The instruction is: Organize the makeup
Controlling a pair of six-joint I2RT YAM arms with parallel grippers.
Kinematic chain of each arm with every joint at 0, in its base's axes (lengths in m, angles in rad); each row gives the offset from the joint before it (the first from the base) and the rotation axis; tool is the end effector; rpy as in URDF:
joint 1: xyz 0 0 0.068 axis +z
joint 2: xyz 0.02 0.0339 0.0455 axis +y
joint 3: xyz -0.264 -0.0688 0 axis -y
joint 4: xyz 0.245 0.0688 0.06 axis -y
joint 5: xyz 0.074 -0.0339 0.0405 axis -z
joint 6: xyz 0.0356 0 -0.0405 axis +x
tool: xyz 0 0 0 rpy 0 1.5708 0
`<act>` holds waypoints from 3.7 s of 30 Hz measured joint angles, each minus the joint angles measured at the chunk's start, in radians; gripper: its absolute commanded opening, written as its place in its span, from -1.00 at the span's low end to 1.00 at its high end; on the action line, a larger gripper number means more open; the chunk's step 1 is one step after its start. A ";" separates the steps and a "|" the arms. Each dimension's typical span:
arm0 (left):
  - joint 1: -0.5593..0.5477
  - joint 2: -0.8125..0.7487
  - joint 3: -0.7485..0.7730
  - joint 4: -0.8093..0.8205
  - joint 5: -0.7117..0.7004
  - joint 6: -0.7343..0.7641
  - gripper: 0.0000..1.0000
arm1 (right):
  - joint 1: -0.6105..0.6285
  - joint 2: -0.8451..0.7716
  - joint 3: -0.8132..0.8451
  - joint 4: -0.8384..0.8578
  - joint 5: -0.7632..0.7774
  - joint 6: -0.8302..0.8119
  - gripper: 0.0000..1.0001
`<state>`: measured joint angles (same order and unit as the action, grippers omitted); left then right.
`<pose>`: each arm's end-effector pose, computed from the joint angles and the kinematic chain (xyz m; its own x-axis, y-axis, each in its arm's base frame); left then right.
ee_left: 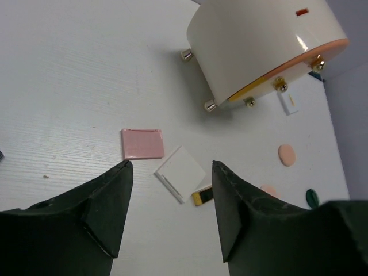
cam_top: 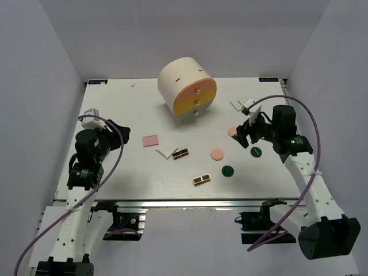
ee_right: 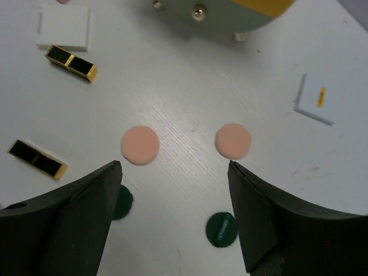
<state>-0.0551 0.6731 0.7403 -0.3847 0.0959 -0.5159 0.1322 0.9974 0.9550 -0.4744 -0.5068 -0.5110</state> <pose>0.1575 -0.0121 0.3202 -0.3430 -0.4729 -0.8116 -0.0271 0.8687 -0.4947 0.2113 0.0455 0.3329 -0.1663 -0.4535 -0.8756 -0.7049 0.6756 -0.2160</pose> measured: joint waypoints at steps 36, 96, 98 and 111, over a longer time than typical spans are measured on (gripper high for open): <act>0.000 0.150 -0.073 0.110 0.084 -0.210 0.75 | 0.309 0.860 0.582 0.459 0.288 0.808 -0.01; -0.259 0.892 0.185 0.133 -0.109 0.135 0.96 | 0.282 0.536 0.211 0.563 0.294 0.681 0.35; -0.280 0.922 0.192 0.131 -0.143 0.143 0.96 | 0.282 0.533 0.194 0.563 0.294 0.675 0.41; -0.308 1.043 0.241 0.093 -0.347 0.117 0.96 | 0.280 0.444 0.126 0.553 0.290 0.638 0.64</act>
<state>-0.3634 1.7157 0.9817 -0.2920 -0.2508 -0.3988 0.4122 1.4414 1.0805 0.0784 -0.2169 0.1268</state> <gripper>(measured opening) 0.979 0.812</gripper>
